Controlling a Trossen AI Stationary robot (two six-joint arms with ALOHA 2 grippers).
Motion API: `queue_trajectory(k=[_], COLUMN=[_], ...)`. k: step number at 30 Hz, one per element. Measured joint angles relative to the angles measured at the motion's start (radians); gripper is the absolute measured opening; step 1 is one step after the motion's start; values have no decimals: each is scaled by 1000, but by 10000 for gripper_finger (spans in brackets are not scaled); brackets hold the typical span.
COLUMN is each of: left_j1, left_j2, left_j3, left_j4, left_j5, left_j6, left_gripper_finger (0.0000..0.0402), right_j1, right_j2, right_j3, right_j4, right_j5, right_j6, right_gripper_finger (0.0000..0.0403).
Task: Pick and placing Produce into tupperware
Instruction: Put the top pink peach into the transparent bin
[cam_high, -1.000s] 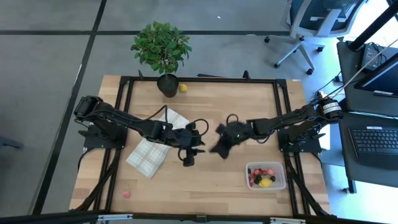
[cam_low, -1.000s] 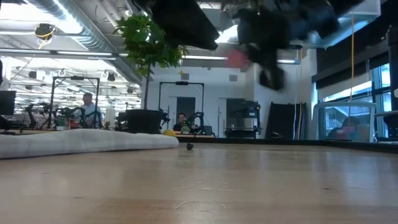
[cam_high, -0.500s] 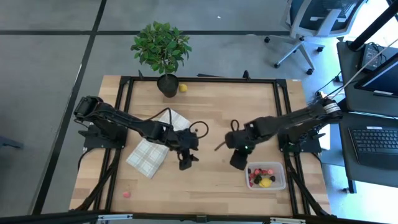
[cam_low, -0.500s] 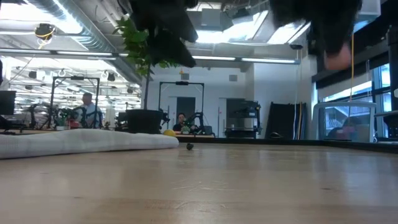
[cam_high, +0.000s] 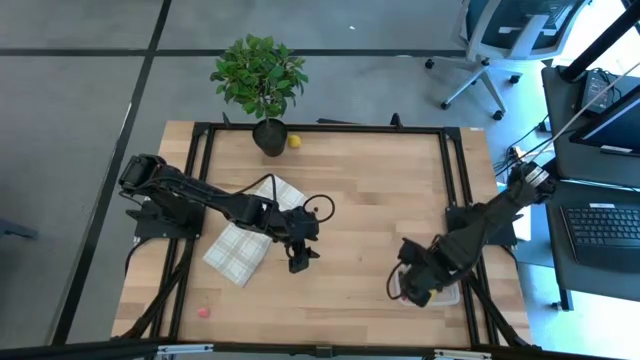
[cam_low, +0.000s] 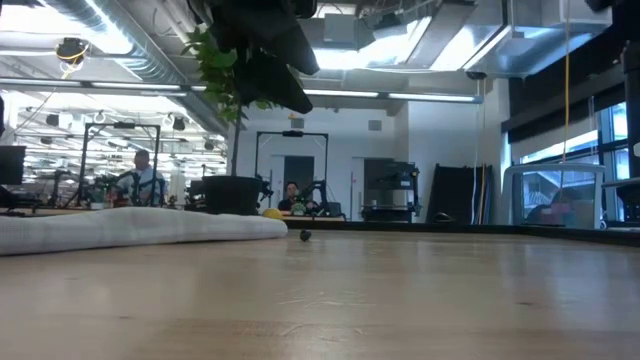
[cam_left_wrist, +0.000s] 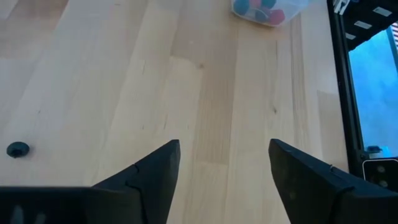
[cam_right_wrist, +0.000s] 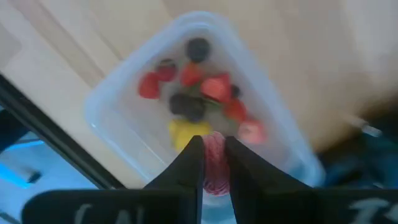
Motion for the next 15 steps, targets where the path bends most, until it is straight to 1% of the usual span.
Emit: queue_trajectory(k=[3, 7, 10, 15], left_j1=[0, 0, 0, 0], left_j2=[0, 0, 0, 0], left_j3=[0, 0, 0, -1], left_j4=[0, 0, 0, -1], left_j5=[0, 0, 0, 0], left_j6=[0, 0, 0, 0], left_gripper_finger=[239, 235, 234, 238], right_j1=[15, 16, 15, 13], right_j2=[0, 0, 0, 0], right_j3=[-74, -163, -206, -232], right_j4=[113, 203, 214, 238], right_j5=[2, 15, -12, -45], right_j6=[18, 1, -4, -6], right_gripper_finger=[52, 56, 74, 114])
